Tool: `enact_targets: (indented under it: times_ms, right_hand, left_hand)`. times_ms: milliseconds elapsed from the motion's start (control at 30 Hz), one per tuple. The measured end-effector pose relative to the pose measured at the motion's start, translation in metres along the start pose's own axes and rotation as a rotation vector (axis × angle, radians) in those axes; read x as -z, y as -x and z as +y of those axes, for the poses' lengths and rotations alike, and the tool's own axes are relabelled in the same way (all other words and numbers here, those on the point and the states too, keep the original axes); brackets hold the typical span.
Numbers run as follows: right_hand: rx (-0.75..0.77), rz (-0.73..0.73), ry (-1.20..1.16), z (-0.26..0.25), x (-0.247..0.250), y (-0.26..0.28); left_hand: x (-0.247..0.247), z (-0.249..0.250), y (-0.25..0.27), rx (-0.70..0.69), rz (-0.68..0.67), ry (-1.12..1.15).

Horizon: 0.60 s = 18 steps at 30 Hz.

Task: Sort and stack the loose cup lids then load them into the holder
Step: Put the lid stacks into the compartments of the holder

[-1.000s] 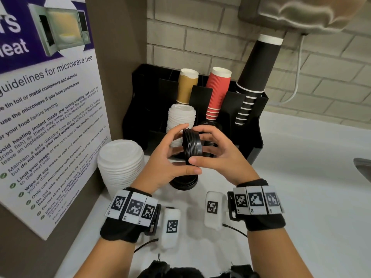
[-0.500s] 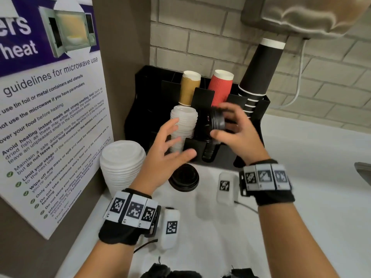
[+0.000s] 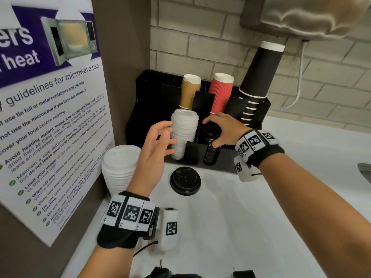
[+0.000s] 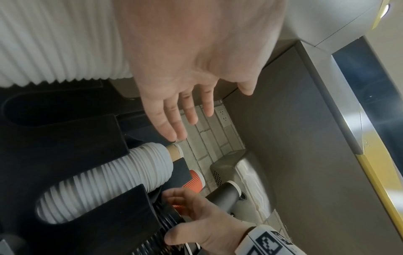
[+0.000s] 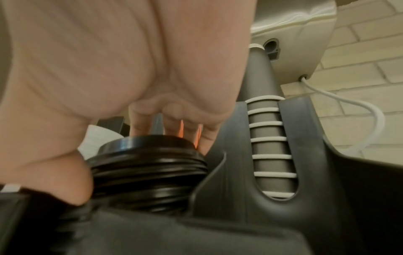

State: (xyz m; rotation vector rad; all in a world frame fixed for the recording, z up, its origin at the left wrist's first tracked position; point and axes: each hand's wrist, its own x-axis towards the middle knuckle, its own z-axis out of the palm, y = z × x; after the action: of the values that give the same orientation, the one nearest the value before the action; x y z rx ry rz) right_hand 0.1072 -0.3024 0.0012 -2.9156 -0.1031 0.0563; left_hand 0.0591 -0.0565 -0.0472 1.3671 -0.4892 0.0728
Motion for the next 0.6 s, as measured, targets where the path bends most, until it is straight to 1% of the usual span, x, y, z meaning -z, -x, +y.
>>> enact_targets:
  times_ms: [133,233,400,600]
  right_hand:
    - [0.036,-0.004,-0.018,0.004,-0.004,0.004]
    - [0.032,-0.019,0.039,0.003,-0.008,0.007]
    - [0.013,0.027,0.062,-0.001,-0.014,0.01]
    - [-0.022,0.059,0.288,-0.009,-0.028,0.013]
  left_hand:
    - [-0.002,-0.001,0.001,0.023,-0.001,-0.009]
    - [-0.005,0.0,0.001,0.027,-0.006,-0.013]
    - [-0.008,0.0,0.003,0.035,-0.019,-0.025]
    - [-0.007,0.0,0.003,0.04,-0.024,-0.022]
